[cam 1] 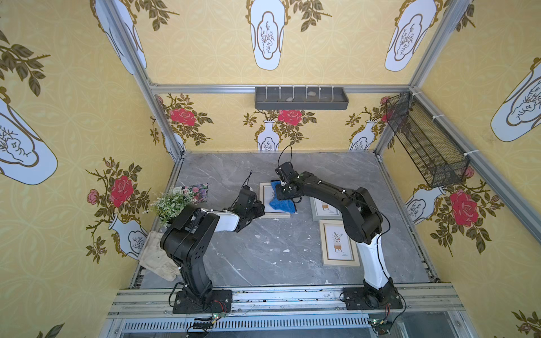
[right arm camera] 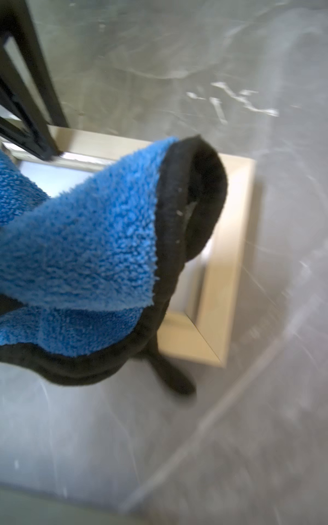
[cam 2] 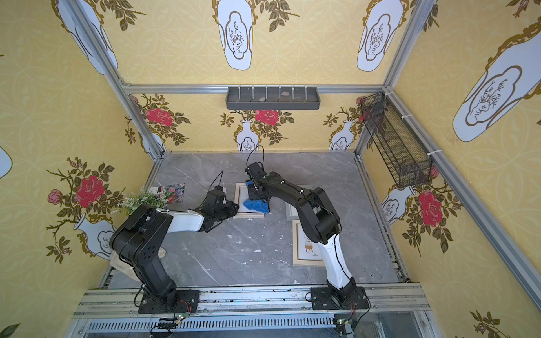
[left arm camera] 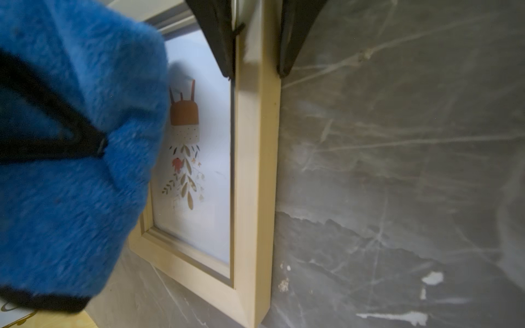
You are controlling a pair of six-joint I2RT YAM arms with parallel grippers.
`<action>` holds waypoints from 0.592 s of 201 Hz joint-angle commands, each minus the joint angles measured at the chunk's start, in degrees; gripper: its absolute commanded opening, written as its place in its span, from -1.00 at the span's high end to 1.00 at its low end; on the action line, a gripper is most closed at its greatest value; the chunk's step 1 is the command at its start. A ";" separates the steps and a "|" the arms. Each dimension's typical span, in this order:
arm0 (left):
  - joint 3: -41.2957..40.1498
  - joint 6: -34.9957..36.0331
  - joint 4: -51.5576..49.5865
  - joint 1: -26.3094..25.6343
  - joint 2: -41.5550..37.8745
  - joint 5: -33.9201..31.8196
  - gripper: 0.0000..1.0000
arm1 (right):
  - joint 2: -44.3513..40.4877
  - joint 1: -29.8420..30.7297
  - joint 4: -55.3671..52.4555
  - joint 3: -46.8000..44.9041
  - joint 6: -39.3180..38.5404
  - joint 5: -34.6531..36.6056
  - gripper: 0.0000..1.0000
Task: Wipe the picture frame with a cloth
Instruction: Wipe the dirt from the picture frame.
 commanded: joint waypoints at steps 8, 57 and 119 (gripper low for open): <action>-0.88 0.89 -23.97 0.21 1.60 -1.63 0.64 | 0.53 1.53 0.43 -2.87 1.74 -2.06 0.82; 0.67 1.15 -25.41 0.23 -0.83 -0.22 0.60 | -9.34 -3.39 3.11 -13.43 3.20 -1.68 0.82; 1.84 1.47 -26.25 0.24 -2.10 0.14 0.59 | -15.11 -2.49 8.87 -18.34 3.16 -5.54 0.80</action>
